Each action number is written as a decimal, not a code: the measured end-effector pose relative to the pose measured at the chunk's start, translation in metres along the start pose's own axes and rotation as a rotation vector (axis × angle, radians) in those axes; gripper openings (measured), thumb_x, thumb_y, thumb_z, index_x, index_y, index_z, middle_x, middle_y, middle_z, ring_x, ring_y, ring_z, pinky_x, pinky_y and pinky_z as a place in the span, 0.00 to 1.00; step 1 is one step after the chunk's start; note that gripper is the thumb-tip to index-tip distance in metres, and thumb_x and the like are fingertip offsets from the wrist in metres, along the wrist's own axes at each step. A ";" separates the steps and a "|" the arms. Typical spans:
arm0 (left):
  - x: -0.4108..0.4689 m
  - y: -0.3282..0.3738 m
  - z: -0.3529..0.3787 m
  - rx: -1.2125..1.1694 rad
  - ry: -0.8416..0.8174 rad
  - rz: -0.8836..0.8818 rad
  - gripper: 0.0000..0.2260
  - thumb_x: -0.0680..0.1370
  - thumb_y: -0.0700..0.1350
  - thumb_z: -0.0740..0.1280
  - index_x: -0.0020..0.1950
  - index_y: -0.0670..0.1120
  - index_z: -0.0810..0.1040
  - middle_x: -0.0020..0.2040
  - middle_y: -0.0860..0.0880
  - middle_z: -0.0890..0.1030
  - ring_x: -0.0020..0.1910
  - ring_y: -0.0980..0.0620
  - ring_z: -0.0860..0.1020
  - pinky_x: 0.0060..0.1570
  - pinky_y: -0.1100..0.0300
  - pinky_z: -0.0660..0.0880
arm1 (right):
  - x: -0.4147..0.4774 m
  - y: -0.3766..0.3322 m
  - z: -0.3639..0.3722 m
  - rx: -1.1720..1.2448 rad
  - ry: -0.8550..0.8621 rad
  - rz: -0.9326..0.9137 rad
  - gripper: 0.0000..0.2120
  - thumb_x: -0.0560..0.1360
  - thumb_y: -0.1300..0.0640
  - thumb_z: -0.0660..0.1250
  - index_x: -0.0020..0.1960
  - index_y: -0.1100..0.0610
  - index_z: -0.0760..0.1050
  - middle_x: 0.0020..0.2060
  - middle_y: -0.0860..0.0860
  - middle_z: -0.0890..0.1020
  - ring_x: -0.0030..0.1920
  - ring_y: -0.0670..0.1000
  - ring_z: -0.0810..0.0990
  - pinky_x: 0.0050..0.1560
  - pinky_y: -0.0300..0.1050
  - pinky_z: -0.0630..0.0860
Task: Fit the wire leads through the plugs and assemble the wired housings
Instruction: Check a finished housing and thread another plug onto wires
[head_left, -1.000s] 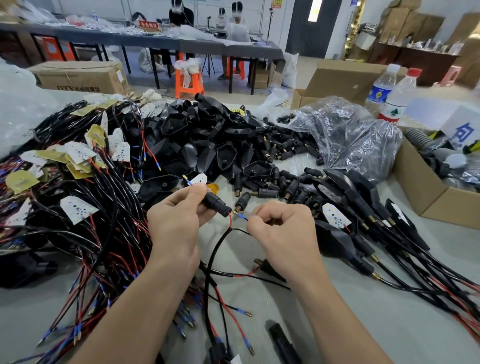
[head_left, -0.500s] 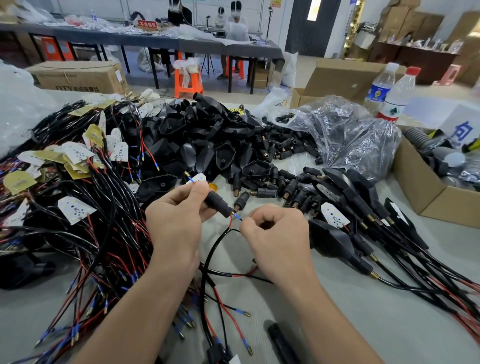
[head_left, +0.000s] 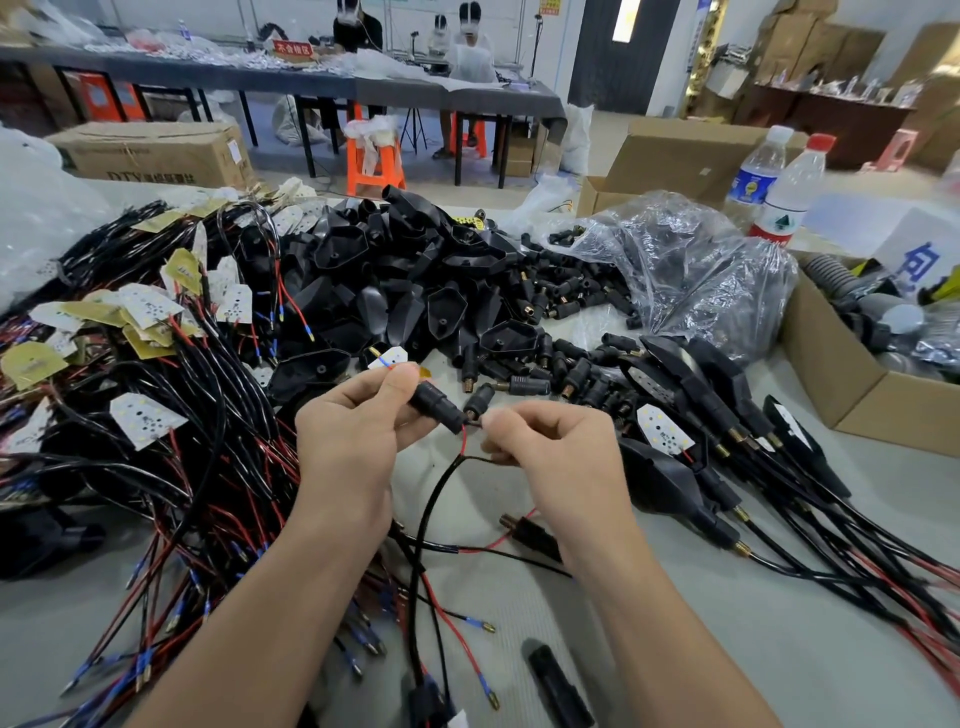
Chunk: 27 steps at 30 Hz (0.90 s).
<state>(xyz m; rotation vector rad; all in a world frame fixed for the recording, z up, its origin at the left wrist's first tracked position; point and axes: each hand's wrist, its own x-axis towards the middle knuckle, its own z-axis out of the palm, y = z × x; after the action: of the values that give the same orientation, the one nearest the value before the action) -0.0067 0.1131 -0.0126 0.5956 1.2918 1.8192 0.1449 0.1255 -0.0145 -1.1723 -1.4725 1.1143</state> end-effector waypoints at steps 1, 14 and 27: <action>0.000 0.000 0.000 -0.006 0.008 0.000 0.12 0.78 0.40 0.74 0.35 0.47 0.87 0.40 0.45 0.87 0.41 0.50 0.87 0.39 0.62 0.82 | 0.001 0.000 -0.003 0.044 -0.023 0.022 0.10 0.67 0.48 0.73 0.38 0.54 0.85 0.34 0.58 0.84 0.36 0.50 0.80 0.47 0.60 0.81; -0.001 -0.003 0.003 0.043 0.045 0.070 0.11 0.79 0.40 0.73 0.36 0.48 0.88 0.41 0.46 0.88 0.41 0.51 0.87 0.39 0.61 0.83 | -0.004 0.002 0.006 -0.022 -0.091 0.045 0.12 0.76 0.52 0.74 0.37 0.57 0.84 0.31 0.57 0.84 0.30 0.49 0.77 0.36 0.47 0.75; -0.003 -0.008 0.006 0.085 0.075 0.121 0.09 0.78 0.40 0.73 0.40 0.48 0.88 0.40 0.48 0.87 0.41 0.50 0.86 0.40 0.59 0.84 | -0.010 0.000 0.014 -0.139 0.005 0.001 0.11 0.73 0.60 0.71 0.31 0.53 0.83 0.26 0.48 0.82 0.26 0.43 0.77 0.28 0.36 0.72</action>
<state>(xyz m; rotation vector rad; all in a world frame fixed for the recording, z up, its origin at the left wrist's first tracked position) 0.0023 0.1150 -0.0176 0.6704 1.4159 1.9075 0.1320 0.1143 -0.0177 -1.2706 -1.5661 1.0223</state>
